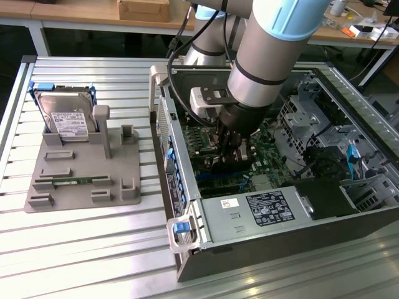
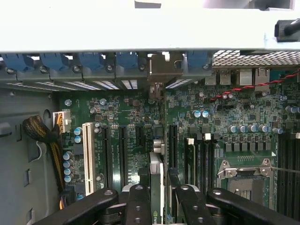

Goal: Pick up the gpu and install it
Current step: 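Insert the gpu into the slot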

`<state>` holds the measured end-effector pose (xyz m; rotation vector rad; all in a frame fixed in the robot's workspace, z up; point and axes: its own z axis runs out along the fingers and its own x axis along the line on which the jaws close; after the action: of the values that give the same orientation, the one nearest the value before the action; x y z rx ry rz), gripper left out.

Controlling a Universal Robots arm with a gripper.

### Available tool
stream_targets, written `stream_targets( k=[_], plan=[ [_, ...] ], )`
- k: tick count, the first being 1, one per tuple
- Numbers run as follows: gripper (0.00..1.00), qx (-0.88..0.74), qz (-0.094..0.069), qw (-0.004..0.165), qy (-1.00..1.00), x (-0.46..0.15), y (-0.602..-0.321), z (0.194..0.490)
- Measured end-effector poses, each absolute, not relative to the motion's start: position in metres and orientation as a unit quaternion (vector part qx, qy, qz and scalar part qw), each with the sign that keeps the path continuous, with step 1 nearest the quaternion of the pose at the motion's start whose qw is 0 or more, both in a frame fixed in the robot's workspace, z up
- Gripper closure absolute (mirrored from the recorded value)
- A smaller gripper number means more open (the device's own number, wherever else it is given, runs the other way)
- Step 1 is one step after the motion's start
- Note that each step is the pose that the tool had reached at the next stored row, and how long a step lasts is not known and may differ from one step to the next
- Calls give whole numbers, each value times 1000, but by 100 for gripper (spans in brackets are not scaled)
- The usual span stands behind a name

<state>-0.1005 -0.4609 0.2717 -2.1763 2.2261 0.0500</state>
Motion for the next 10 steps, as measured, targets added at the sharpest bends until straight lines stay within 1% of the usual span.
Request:
stream_targets(
  k=[10],
  plan=[
    [75,-699,16,14,715,-100,-461,270]
  ],
)
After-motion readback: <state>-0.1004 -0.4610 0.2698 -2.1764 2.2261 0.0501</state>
